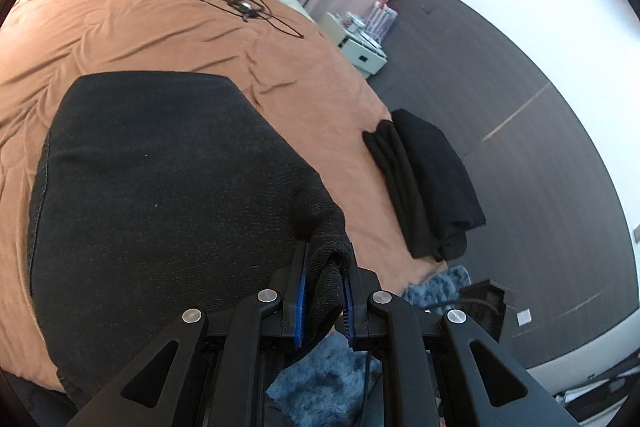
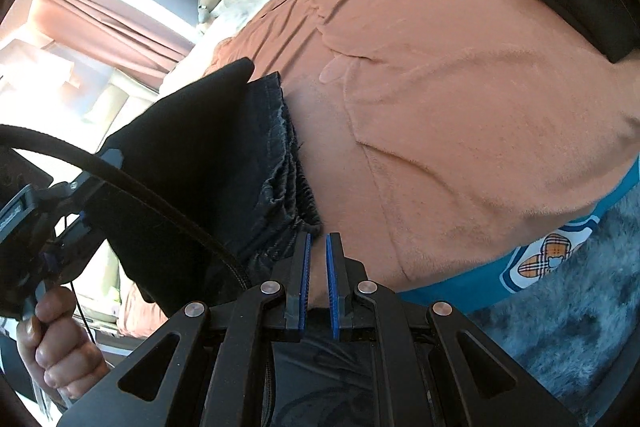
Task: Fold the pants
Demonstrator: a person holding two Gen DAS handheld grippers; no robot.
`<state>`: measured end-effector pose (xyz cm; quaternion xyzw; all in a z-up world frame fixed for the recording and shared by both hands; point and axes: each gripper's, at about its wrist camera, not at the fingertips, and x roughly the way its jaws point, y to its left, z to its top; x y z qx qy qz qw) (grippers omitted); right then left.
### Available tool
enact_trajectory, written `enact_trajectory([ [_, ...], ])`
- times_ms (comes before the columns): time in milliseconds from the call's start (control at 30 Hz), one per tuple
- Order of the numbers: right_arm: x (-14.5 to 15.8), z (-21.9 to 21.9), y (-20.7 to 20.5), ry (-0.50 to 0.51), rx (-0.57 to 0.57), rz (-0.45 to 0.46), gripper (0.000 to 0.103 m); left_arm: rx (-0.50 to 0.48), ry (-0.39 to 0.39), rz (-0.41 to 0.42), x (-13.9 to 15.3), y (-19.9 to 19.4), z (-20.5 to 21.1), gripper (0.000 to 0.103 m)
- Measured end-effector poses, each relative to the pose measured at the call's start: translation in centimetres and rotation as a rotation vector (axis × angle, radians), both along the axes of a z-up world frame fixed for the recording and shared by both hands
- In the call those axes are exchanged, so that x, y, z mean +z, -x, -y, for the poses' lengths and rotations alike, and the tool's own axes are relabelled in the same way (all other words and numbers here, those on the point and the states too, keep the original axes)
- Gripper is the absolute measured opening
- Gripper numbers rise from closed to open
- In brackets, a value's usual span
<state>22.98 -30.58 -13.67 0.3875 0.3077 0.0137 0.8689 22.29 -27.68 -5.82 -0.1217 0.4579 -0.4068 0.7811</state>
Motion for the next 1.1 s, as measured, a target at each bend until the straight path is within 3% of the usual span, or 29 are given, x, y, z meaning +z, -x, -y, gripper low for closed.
enact_trajectory([
  [167,-0.6,0.8,-0.2,-0.011,-0.008,-0.005,0.006,-0.027,-0.078,-0.060,-2.6,-1.0,1.6,0.021],
  [267,-0.5,1.3,0.1,-0.023,-0.008,0.008,0.006,-0.048,-0.080,-0.074,-3.3,-0.7,1.7,0.045],
  [333,-0.5,1.6,0.1,-0.038,0.004,0.027,0.012,-0.033,-0.089,-0.055,-3.1,-0.6,1.2,0.070],
  [367,-0.4,1.7,0.1,-0.040,0.007,0.033,0.018,-0.023,-0.082,-0.048,-2.9,-0.6,0.8,0.071],
  [433,-0.1,1.6,0.1,-0.042,0.012,0.057,0.049,-0.008,-0.079,-0.042,-2.7,-0.8,-0.1,0.072],
  [467,0.1,1.5,0.1,-0.041,0.013,0.071,0.052,0.001,-0.087,-0.036,-2.5,-1.0,-0.7,0.072],
  [733,0.3,0.5,-2.3,-0.008,0.046,0.081,0.052,0.113,-0.124,-0.025,-2.9,-3.5,-6.7,0.072],
  [1033,1.6,-1.3,-6.3,0.083,0.102,0.064,0.052,0.243,-0.129,-0.071,-4.6,-7.1,-13.2,0.071],
  [1067,1.7,-1.5,-6.7,0.095,0.102,0.061,0.050,0.250,-0.127,-0.077,-4.8,-7.3,-13.7,0.071],
  [1100,1.8,-1.6,-7.2,0.111,0.103,0.055,0.041,0.259,-0.124,-0.085,-5.1,-7.6,-14.2,0.071],
])
